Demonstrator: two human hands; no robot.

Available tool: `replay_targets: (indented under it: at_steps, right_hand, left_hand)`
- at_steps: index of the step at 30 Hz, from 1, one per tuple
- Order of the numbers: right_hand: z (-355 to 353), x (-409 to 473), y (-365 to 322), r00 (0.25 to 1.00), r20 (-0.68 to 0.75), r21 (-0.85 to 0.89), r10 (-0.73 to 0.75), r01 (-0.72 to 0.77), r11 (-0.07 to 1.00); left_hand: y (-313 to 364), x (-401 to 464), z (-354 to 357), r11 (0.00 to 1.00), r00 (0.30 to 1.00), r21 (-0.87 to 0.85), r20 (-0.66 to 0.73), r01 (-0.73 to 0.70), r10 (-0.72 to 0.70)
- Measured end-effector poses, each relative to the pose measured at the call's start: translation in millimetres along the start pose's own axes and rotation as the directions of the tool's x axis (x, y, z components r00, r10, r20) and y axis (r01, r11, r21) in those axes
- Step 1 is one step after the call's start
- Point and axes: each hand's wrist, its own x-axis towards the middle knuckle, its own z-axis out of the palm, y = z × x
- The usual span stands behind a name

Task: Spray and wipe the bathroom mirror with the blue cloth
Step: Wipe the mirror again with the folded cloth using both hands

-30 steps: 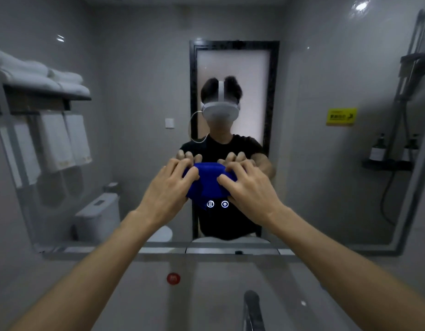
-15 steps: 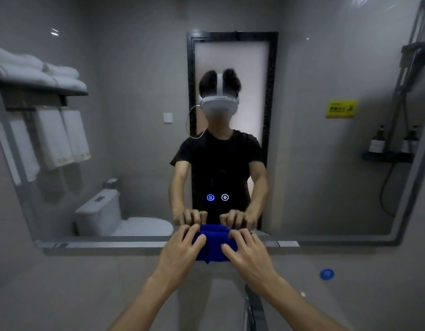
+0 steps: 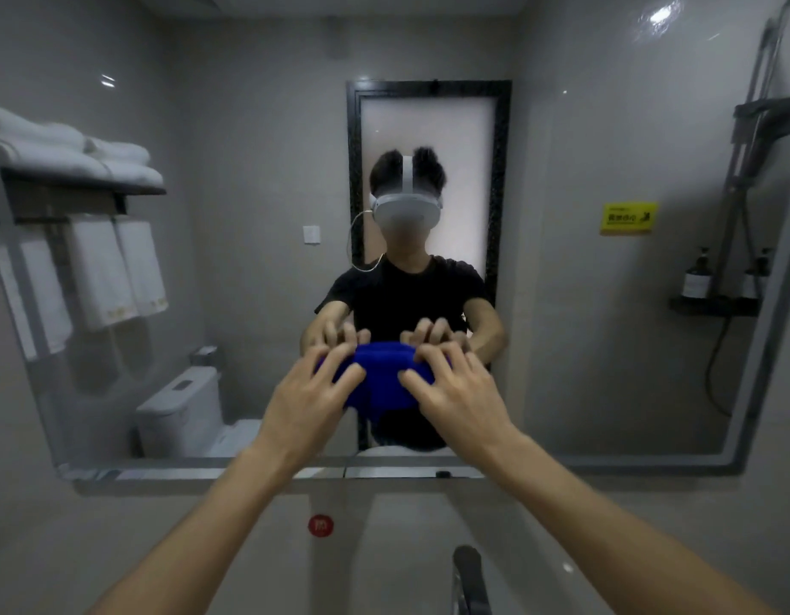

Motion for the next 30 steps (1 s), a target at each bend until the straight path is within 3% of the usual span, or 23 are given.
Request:
replay_targets:
  at_steps: [17, 30]
  right_hand:
    - [-101.7, 214.3, 132.7, 0.970, -0.240, -0.296, -0.027, -0.047, 0.954]
    - [-145.1, 329.9, 192.7, 0.932, -0.362, -0.334, -0.029, -0.101, 0.937]
  left_hand:
    - [-66.3, 211.2, -140.5, 0.962, 0.940, 0.269, -0.313, -0.050, 0.137]
    - [-103.5, 322.9, -208.4, 0.924, 0.912, 0.376, -0.399, 0.072, 0.091]
